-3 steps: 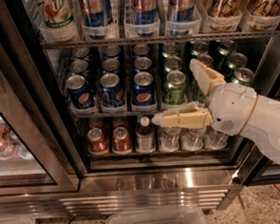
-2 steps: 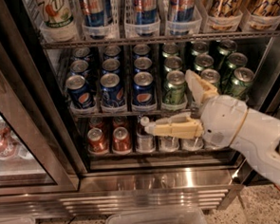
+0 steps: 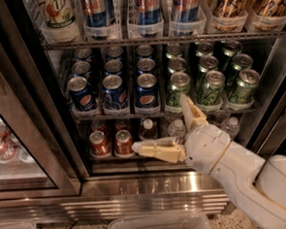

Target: Pick pepsi can from middle shelf of fridge

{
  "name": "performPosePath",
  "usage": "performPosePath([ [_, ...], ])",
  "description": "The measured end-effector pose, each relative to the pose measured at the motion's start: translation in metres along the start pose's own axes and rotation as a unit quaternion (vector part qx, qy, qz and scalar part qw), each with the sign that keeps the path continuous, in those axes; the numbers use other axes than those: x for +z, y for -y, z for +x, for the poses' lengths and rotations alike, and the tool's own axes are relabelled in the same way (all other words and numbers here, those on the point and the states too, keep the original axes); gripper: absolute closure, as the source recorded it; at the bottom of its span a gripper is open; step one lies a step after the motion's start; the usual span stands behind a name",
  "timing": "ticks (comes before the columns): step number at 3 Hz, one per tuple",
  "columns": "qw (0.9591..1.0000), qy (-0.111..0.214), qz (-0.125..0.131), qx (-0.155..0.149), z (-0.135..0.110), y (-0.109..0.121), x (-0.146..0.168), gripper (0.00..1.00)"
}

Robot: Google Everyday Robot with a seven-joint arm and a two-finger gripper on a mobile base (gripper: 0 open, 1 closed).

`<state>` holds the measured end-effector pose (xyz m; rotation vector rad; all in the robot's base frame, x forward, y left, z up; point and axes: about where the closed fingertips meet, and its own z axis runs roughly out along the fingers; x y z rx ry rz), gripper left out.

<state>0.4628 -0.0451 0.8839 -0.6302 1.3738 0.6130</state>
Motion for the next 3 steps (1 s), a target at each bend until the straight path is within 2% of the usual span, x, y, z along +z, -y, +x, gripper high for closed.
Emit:
performPosePath([
  [1,0.9994,-0.004,0.017,-0.031,0.003,-0.005,0.0,0.0],
  [2,0.9992,-0.004,0.016,-0.036,0.002,-0.007,0.003,0.0],
  [3,0.9984,0.013,0.053,-0.018,-0.002,0.008,-0.008,0.0],
])
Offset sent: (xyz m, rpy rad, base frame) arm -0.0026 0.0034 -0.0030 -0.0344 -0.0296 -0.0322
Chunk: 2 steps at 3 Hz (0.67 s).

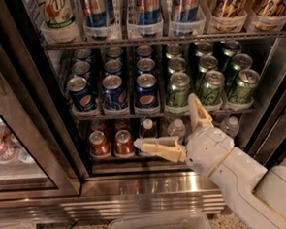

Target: Pick pepsi can from middle shelf of fridge

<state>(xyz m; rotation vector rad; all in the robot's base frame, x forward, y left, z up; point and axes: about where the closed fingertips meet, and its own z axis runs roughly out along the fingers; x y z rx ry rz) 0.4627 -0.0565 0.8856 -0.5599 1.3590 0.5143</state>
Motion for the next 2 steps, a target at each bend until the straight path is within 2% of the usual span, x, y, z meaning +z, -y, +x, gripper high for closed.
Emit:
performPosePath([
  [1,0.9973,0.025,0.068,-0.011,-0.021,0.032,-0.026,0.0],
  [2,0.9907,0.043,0.122,-0.042,-0.042,0.057,-0.055,0.0],
])
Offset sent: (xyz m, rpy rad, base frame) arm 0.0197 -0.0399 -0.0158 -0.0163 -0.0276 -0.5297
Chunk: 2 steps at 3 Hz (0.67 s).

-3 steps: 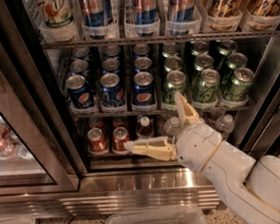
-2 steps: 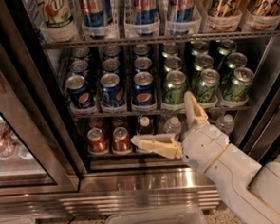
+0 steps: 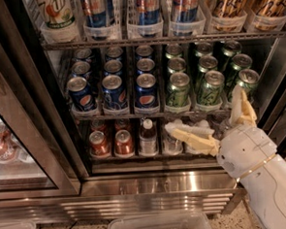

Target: Pick pepsi can from middle shelf of fridge

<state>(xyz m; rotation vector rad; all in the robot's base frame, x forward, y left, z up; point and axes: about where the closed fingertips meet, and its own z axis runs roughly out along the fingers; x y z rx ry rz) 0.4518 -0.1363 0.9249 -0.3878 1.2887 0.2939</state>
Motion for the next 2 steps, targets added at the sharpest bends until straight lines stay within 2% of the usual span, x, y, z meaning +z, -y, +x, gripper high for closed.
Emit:
performPosePath([
  [1,0.9998,0.001,0.019,-0.01,0.0043,0.0111,-0.0026,0.0],
  [2,0.9998,0.001,0.018,-0.01,0.0045,0.0109,-0.0024,0.0],
])
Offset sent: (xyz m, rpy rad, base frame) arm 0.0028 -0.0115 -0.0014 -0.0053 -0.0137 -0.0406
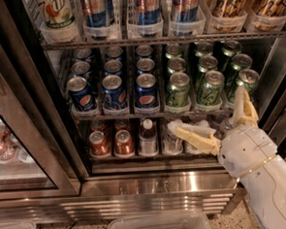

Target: Pick pepsi can from middle shelf of fridge

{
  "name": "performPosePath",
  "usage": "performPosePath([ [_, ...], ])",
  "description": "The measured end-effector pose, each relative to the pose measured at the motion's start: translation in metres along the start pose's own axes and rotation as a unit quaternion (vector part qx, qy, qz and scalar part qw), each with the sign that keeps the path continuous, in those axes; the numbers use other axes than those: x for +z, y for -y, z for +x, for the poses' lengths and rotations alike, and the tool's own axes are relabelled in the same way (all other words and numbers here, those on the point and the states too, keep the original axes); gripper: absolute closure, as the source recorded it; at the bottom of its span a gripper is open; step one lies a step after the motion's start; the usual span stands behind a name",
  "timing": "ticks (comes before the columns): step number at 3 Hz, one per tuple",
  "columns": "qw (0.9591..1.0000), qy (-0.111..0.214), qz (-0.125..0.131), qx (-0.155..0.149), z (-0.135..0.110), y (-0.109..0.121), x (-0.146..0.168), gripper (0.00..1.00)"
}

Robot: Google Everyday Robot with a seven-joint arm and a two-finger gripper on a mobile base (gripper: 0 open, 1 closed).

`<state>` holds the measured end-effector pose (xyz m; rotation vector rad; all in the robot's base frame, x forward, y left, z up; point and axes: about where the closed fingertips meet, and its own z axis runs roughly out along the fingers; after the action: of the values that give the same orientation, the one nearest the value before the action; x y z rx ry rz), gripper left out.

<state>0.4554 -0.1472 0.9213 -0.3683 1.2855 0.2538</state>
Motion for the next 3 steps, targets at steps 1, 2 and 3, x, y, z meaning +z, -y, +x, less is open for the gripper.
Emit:
performPosePath([
  [1,0.999,-0.042,-0.003,0.012,0.013,-0.005,0.006,0.0],
  [2,0.9892,-0.142,-0.037,-0.003,0.053,-0.034,0.018,0.0],
  [3,0.9888,-0.143,-0.043,0.002,0.058,-0.041,0.02,0.0],
])
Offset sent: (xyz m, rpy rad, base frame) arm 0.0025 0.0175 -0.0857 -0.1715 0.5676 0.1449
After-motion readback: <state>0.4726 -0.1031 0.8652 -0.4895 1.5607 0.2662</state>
